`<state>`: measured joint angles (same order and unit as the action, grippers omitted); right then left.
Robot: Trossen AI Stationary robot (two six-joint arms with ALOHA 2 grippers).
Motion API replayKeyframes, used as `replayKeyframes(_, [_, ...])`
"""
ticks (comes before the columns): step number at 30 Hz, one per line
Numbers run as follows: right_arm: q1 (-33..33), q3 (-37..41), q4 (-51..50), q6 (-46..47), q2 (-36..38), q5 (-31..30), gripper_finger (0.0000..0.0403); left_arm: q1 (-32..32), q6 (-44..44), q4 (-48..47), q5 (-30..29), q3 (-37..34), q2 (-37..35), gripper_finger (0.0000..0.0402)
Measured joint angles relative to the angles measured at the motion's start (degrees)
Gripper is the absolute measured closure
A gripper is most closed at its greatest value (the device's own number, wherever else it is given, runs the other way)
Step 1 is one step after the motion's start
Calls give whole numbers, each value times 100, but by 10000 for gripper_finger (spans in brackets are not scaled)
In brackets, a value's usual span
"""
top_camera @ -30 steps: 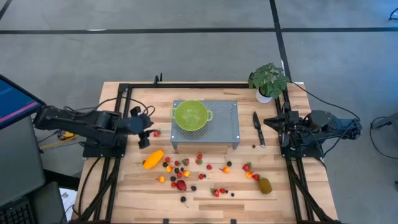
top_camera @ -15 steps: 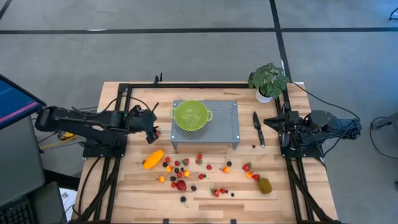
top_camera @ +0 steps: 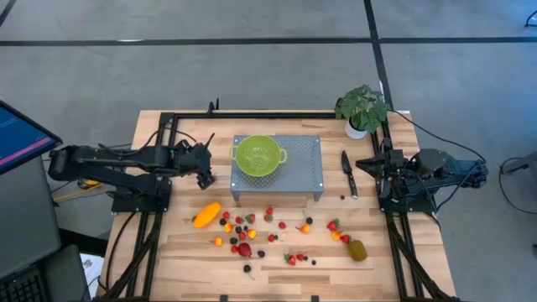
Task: Pick & Place Fruit
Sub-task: Put the strawberry into the green strainer bowl on the shelf
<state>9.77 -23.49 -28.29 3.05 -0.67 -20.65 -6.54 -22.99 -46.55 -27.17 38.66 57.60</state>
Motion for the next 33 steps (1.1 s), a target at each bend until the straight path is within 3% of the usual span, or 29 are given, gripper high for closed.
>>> replayKeyframes(13, [-1, 0, 0, 0, 0, 1, 370, -335, -324, 621, 142, -678, 0, 141])
replayKeyframes(18, [-1, 0, 0, -2, 0, 0, 370, -332, -325, 1245, 670, -1048, 0, 141])
replayKeyframes(33, [-1, 0, 0, 0, 0, 0, 370, -328, -451, 1418, 856, -1161, 0, 141])
